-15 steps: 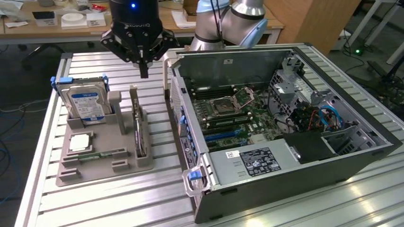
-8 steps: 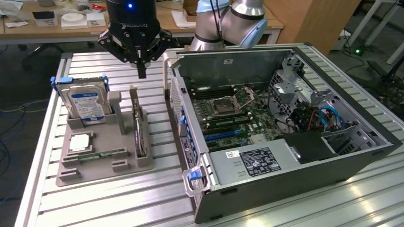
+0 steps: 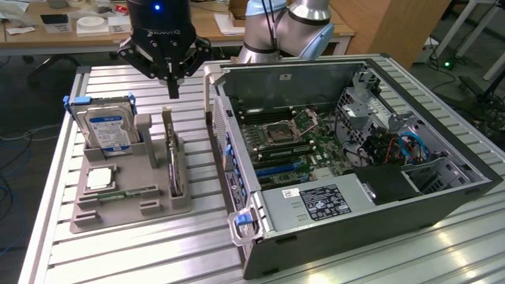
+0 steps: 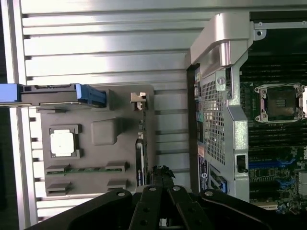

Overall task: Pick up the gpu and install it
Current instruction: 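Reach for the gpu, then pick up the gpu and move the gpu toward the slot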

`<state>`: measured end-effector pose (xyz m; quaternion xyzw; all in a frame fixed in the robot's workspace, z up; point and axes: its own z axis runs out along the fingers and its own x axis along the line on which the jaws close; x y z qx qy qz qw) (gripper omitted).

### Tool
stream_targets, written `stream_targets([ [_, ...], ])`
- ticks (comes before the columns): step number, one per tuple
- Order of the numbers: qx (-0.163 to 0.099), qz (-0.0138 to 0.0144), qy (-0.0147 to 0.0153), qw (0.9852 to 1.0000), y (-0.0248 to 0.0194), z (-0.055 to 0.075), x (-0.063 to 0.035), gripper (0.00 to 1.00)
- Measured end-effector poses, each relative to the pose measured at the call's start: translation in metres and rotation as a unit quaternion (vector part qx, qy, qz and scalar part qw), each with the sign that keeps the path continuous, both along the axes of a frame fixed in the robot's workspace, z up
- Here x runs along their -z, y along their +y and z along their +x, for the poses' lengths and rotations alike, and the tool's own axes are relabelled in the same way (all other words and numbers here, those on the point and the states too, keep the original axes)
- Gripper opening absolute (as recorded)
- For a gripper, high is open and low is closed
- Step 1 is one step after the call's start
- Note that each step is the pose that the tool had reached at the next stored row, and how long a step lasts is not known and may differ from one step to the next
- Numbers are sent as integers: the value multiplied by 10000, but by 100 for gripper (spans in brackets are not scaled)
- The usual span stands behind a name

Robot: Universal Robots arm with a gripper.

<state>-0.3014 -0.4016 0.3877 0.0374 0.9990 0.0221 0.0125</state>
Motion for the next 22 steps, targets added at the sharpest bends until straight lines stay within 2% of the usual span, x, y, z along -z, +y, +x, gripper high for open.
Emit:
stream_targets([
  [12,0,0,0,10000,-6,-156,2,11],
  [22,0,0,0,10000,-6,-165,1,11],
])
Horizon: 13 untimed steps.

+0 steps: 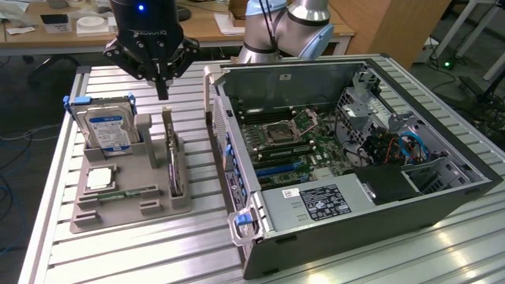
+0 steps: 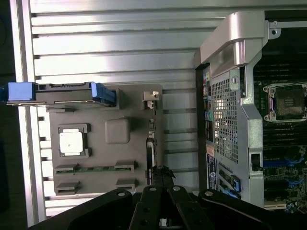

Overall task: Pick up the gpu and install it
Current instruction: 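Pick up the gpu and move the gpu toward the slot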

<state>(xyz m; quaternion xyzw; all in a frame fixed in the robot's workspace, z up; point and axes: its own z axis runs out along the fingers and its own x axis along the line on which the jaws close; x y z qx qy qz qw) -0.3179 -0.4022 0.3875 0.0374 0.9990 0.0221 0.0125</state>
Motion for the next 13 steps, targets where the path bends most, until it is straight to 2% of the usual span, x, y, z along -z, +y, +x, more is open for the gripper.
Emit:
stream_targets([
  [4,0,0,0,10000,0,-1,0,11],
  [5,0,0,0,10000,0,-1,0,17],
  [6,0,0,0,10000,0,-1,0,17],
  [7,0,0,0,10000,0,-2,0,23],
  [8,0,0,0,10000,0,-2,0,23],
  [9,0,0,0,10000,0,-2,0,29],
  [10,0,0,0,10000,0,-3,0,29],
  [13,0,0,0,10000,0,-3,0,47],
])
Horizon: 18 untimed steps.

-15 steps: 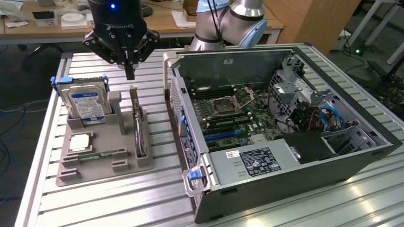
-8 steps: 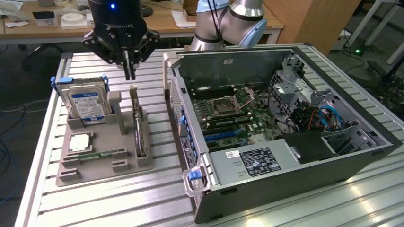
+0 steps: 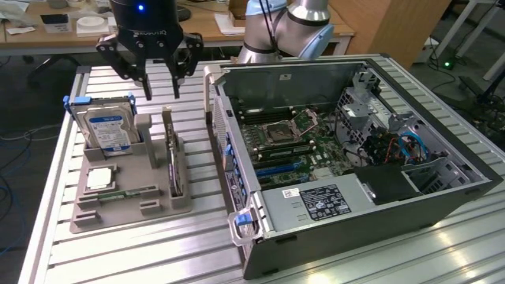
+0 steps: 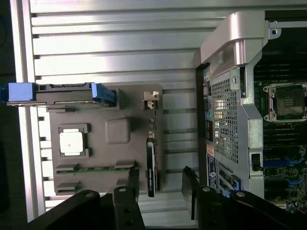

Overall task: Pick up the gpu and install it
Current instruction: 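Pick up the gpu and move the gpu toward the slot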

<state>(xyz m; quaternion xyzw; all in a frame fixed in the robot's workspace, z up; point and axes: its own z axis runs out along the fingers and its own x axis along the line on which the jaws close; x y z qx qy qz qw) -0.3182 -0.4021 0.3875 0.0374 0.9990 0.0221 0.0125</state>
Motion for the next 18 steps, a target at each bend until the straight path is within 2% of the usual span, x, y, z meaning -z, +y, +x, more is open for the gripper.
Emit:
stream_targets([
  [1,0,0,0,10000,0,0,1,47],
  [2,-20,-1,1,10000,0,0,4,53],
  [4,-133,0,6,9999,0,-1,15,53],
  [5,-193,0,14,9998,0,0,21,59],
  [11,-362,2,110,9993,-41,0,99,59],
  [18,-468,2,136,9988,-66,0,227,59],
])
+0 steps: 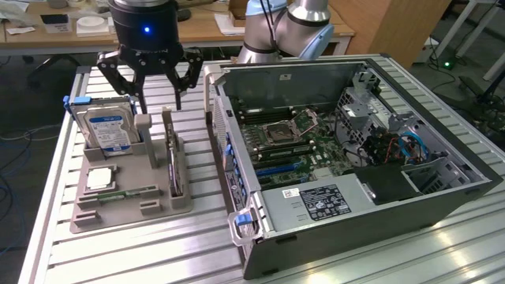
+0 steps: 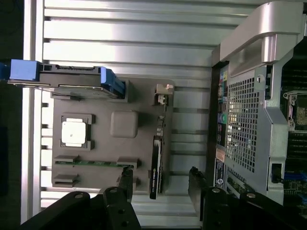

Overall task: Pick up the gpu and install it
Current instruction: 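Pick up the gpu and move the gpu toward the slot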

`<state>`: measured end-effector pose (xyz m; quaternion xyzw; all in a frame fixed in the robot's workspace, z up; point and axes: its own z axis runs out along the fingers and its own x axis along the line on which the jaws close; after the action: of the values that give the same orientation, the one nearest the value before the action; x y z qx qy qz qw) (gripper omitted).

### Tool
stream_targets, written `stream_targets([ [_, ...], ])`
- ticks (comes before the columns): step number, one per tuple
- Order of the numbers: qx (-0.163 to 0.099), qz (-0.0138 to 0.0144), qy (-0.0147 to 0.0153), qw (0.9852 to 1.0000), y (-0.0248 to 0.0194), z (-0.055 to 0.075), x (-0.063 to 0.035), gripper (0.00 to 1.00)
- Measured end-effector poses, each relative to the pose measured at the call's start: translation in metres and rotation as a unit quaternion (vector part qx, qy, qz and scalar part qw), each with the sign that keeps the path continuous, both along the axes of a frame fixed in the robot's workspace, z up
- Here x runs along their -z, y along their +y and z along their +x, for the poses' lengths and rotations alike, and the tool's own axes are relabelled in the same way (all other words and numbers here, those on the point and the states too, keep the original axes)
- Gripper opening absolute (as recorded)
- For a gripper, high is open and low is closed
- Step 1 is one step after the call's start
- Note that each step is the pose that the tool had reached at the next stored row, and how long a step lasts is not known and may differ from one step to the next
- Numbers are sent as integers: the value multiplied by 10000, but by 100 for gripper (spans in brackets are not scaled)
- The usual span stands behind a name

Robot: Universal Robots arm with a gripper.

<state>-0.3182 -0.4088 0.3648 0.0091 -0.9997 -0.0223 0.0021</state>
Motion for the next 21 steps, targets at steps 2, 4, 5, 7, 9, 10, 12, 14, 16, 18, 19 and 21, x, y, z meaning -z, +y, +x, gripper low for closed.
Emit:
stream_targets([
  [2,-7,0,1,10000,-1,1,36,59],
  [4,-15,0,4,10000,-1,1,73,59],
  [5,-23,0,8,10000,-7,3,91,59],
  [7,-36,0,18,10000,-27,3,127,59],
  [9,-51,0,28,10000,-49,4,164,59],
  [10,-55,0,31,10000,-55,5,182,59],
  [12,-65,0,37,10000,-67,6,218,59],
  [14,-73,0,44,10000,-76,8,255,59],
  [16,-79,0,47,10000,-78,9,291,59],
  [18,-85,0,53,10000,-79,11,327,59],
  [19,-87,0,55,9999,-80,11,344,59],
  [21,-90,0,57,9999,-80,11,382,59],
])
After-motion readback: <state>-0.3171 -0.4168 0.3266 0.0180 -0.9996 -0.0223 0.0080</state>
